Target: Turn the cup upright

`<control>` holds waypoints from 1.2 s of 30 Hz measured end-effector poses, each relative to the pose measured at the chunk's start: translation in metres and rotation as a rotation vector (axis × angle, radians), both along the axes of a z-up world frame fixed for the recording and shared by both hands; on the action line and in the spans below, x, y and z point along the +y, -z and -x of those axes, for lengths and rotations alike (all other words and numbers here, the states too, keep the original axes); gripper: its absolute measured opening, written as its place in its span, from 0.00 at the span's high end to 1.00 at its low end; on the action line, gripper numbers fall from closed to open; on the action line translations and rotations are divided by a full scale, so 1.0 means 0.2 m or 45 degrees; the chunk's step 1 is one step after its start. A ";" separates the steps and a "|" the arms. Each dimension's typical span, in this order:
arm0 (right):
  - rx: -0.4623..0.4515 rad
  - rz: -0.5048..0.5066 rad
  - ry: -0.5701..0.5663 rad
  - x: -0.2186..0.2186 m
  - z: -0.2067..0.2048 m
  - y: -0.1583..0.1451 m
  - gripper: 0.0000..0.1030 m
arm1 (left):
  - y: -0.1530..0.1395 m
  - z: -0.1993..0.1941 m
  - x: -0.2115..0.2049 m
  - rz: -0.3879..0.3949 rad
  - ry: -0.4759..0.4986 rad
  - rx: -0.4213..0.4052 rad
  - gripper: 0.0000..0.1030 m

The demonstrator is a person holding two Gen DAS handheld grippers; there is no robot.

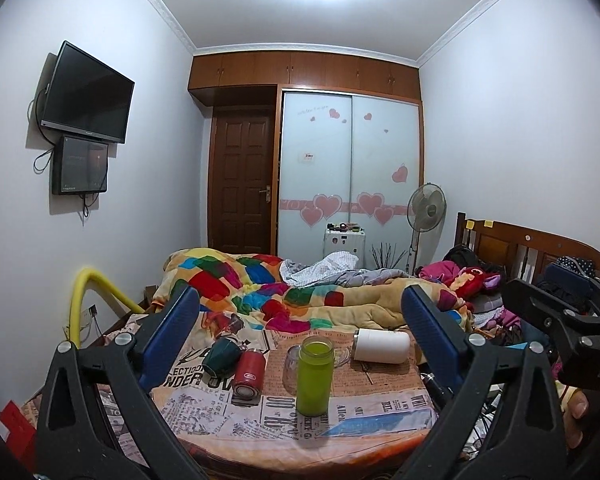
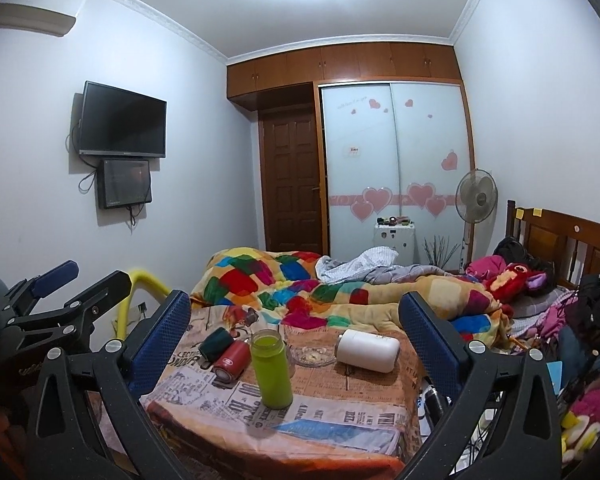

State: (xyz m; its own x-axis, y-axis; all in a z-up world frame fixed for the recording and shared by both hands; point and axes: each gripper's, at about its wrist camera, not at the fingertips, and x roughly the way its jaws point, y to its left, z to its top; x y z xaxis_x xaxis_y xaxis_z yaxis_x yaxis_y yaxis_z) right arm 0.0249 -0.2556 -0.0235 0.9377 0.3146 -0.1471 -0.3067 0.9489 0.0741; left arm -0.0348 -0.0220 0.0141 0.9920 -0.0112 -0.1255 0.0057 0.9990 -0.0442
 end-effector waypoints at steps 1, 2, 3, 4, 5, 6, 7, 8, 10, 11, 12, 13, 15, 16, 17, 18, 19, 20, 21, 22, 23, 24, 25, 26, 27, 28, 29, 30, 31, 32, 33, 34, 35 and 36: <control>0.000 -0.001 0.000 0.00 0.00 0.00 0.00 | 0.00 0.00 0.00 0.000 0.000 0.002 0.02; 0.003 -0.001 -0.001 0.00 0.00 0.00 0.00 | 0.00 -0.01 0.00 0.000 -0.001 0.003 0.02; 0.005 -0.001 -0.002 0.00 0.00 0.00 0.00 | 0.00 -0.01 0.00 0.000 -0.001 0.003 0.02; 0.012 0.005 -0.001 0.00 0.00 0.01 0.00 | 0.00 -0.01 0.00 0.001 0.000 0.004 0.02; 0.013 0.006 -0.001 0.00 0.00 0.01 0.00 | 0.00 -0.01 0.00 0.000 0.000 0.003 0.02; 0.014 0.006 -0.001 0.00 0.00 0.01 0.00 | 0.00 -0.01 0.00 -0.001 -0.001 0.003 0.02; 0.016 0.006 -0.001 0.00 0.00 0.01 0.00 | 0.00 -0.01 0.00 -0.001 -0.001 0.003 0.02; 0.016 0.006 -0.001 0.01 0.00 0.01 0.00 | 0.00 -0.01 0.00 0.000 0.000 0.003 0.02; 0.018 0.006 -0.002 0.01 0.00 0.01 0.00 | 0.00 -0.01 0.00 0.001 -0.001 0.004 0.02; 0.018 0.006 -0.003 0.01 0.00 0.01 0.00 | 0.00 -0.01 0.00 0.001 0.000 0.004 0.02; 0.018 0.007 -0.002 0.01 0.00 0.01 0.00 | 0.00 -0.01 0.00 0.001 0.000 0.003 0.02; 0.020 0.007 -0.002 0.01 0.00 0.01 0.00 | 0.00 -0.01 0.00 0.002 0.001 0.004 0.02; 0.020 0.006 -0.004 0.01 0.00 0.01 0.00 | 0.01 -0.02 0.01 0.002 0.001 0.005 0.02; 0.019 0.006 -0.003 0.01 -0.01 0.01 0.00 | 0.01 -0.02 0.01 0.002 0.000 0.005 0.02; 0.020 0.007 -0.003 0.01 -0.01 0.01 0.00 | 0.01 -0.02 0.01 0.002 0.000 0.004 0.02; 0.019 0.008 -0.002 0.01 -0.01 0.01 0.00 | 0.01 -0.02 0.01 0.002 0.001 0.004 0.02; 0.019 0.007 -0.002 0.01 -0.01 0.01 0.00 | 0.01 -0.02 0.01 0.002 0.001 0.005 0.02; 0.018 0.008 -0.002 0.01 0.00 0.01 0.00 | 0.01 -0.02 0.01 0.003 0.002 0.005 0.02; 0.018 0.007 -0.002 0.01 -0.01 0.01 0.00 | 0.01 -0.03 0.00 0.003 0.004 0.006 0.02; 0.020 0.007 -0.002 0.01 -0.01 0.01 0.00 | 0.01 -0.03 0.00 0.002 0.006 0.006 0.02; 0.021 0.007 -0.002 0.01 -0.01 0.01 0.00 | 0.02 -0.03 -0.01 0.001 0.007 0.006 0.02; 0.020 0.006 -0.003 0.01 -0.01 0.01 0.00 | 0.02 -0.04 -0.01 0.000 0.008 0.005 0.02; 0.020 0.007 -0.003 0.01 -0.01 0.01 0.00 | 0.02 -0.04 -0.01 -0.001 0.009 0.004 0.02; 0.019 0.008 -0.002 0.01 -0.01 0.01 0.00 | 0.02 -0.04 -0.01 -0.001 0.011 0.004 0.02; 0.019 0.008 -0.001 0.01 -0.01 0.00 0.00 | 0.02 -0.04 -0.02 -0.001 0.012 0.004 0.02; 0.019 0.009 0.001 0.01 -0.01 0.01 0.00 | 0.03 -0.05 -0.02 -0.001 0.014 0.004 0.02; 0.019 0.009 0.001 0.00 -0.01 0.01 0.00 | 0.03 -0.04 -0.02 -0.003 0.015 0.004 0.02; 0.019 0.009 0.001 0.00 -0.01 0.02 0.00 | 0.02 -0.04 -0.02 -0.002 0.014 0.004 0.02; 0.018 0.010 0.002 0.00 -0.01 0.02 0.00 | 0.02 -0.04 -0.02 -0.002 0.013 0.003 0.02; 0.018 0.010 0.002 0.00 -0.01 0.01 0.00 | 0.03 -0.04 -0.02 -0.001 0.014 0.004 0.02; 0.017 0.009 0.002 0.00 -0.01 0.01 0.00 | 0.03 -0.04 -0.02 0.001 0.016 0.004 0.02; 0.017 0.009 0.003 0.00 -0.01 0.02 0.00 | 0.02 -0.04 -0.02 0.003 0.017 0.003 0.02; 0.016 0.009 0.002 0.00 0.00 0.02 0.00 | 0.02 -0.04 -0.02 0.005 0.020 0.002 0.02; 0.015 0.009 0.001 -0.01 0.00 0.02 0.00 | 0.02 -0.04 -0.02 0.007 0.021 0.001 0.02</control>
State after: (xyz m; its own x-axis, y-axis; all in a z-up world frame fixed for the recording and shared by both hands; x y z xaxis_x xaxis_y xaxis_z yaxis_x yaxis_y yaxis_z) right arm 0.0256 -0.2579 -0.0277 0.9363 0.3127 -0.1602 -0.3050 0.9497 0.0710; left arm -0.0271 -0.0262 0.0094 0.9916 -0.0284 -0.1263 0.0223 0.9985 -0.0497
